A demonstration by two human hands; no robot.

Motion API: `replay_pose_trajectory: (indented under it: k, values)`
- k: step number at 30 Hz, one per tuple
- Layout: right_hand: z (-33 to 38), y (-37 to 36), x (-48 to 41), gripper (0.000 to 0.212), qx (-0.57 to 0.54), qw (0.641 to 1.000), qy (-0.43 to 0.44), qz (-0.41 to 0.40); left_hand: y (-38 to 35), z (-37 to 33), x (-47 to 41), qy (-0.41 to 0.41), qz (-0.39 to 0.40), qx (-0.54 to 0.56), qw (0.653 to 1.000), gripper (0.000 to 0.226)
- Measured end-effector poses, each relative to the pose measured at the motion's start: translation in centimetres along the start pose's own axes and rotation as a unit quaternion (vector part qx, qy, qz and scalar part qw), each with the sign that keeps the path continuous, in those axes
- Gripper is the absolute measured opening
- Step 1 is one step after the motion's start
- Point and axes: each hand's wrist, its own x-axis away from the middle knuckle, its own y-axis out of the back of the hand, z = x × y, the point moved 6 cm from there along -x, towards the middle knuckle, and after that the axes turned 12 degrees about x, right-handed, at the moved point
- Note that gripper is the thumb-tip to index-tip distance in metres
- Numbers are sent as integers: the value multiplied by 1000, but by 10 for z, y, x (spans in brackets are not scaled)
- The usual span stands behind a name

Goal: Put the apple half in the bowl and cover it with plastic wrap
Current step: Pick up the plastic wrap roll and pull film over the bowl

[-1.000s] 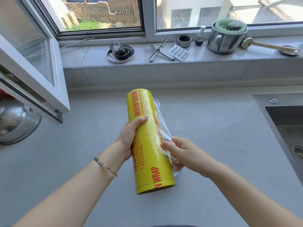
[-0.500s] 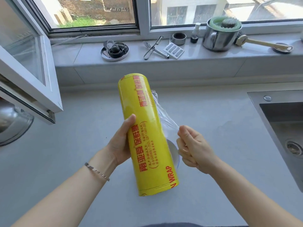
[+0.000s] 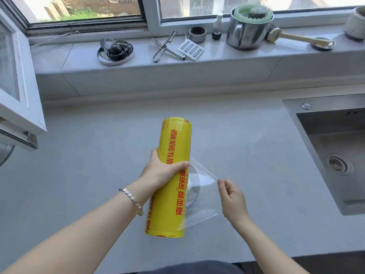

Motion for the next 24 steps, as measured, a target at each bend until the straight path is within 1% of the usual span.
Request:
replay_pose_trajectory:
  k: [3, 8, 12, 14, 16, 17, 18, 19, 20, 22, 24]
  values:
    - [-8, -19, -1, 40, 15, 1000, -10, -4, -7, 1, -1, -3, -8, -70, 997, 95]
    - [-21, -57, 4, 38, 22, 997, -69, 14, -10, 11, -2, 6, -18, -120, 993, 101]
    - [-15, -82, 8, 34, -6, 990, -140, 20, -8, 17, -6, 20, -22, -121, 992, 109]
    - [-18, -92, 7, 33, -9, 985, -164, 57, -5, 17, -10, 17, -14, -118, 993, 107]
    - [-22, -92, 1, 22, 27, 983, -157, 94, -3, 16, -13, 10, 4, -118, 993, 102]
    - [-21, -86, -5, 13, 36, 984, -147, 92, -2, 17, -15, 7, 16, -118, 993, 100]
    - [-18, -77, -13, 14, 29, 988, -133, 72, -1, 17, -16, 6, 28, -118, 993, 96]
    - [-13, -70, -23, 19, 5, 992, -114, 57, 0, 17, -17, 3, 40, -117, 992, 94]
    - [-3, -63, -33, 23, -22, 994, -88, 59, 0, 17, -19, 1, 51, -115, 992, 92]
    - [19, -64, -46, 29, -57, 991, -46, 114, 0, 18, -21, -5, 72, -110, 991, 87]
    - [31, -72, -53, 31, -50, 983, -34, 174, -1, 20, -22, -10, 86, -106, 991, 84]
